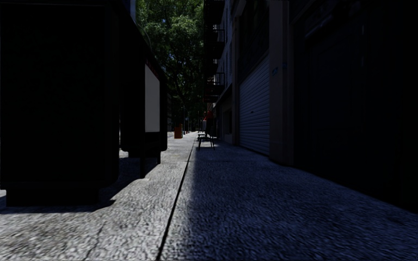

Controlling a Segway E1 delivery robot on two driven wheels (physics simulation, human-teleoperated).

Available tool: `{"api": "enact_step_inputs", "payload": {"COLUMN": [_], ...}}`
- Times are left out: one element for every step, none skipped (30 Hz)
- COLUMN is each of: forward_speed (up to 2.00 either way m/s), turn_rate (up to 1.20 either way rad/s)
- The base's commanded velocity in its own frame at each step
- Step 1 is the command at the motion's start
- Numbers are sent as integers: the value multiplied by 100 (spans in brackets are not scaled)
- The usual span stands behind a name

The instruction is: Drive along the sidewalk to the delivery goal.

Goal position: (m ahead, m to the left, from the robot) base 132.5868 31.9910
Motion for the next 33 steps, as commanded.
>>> {"api": "enact_step_inputs", "payload": {"forward_speed": [200,200,200,200,200,200,200,200,200,200,200,200,200,200,200,200,200,200,200,200,200,200,200,200,200,200,200,200,200,200,200,200,200], "turn_rate": [0,0,0,0,0,0,0,0,0,0,0,0,0,0,0,0,0,0,0,0,0,0,0,0,0,0,0,0,0,0,0,0,0]}}
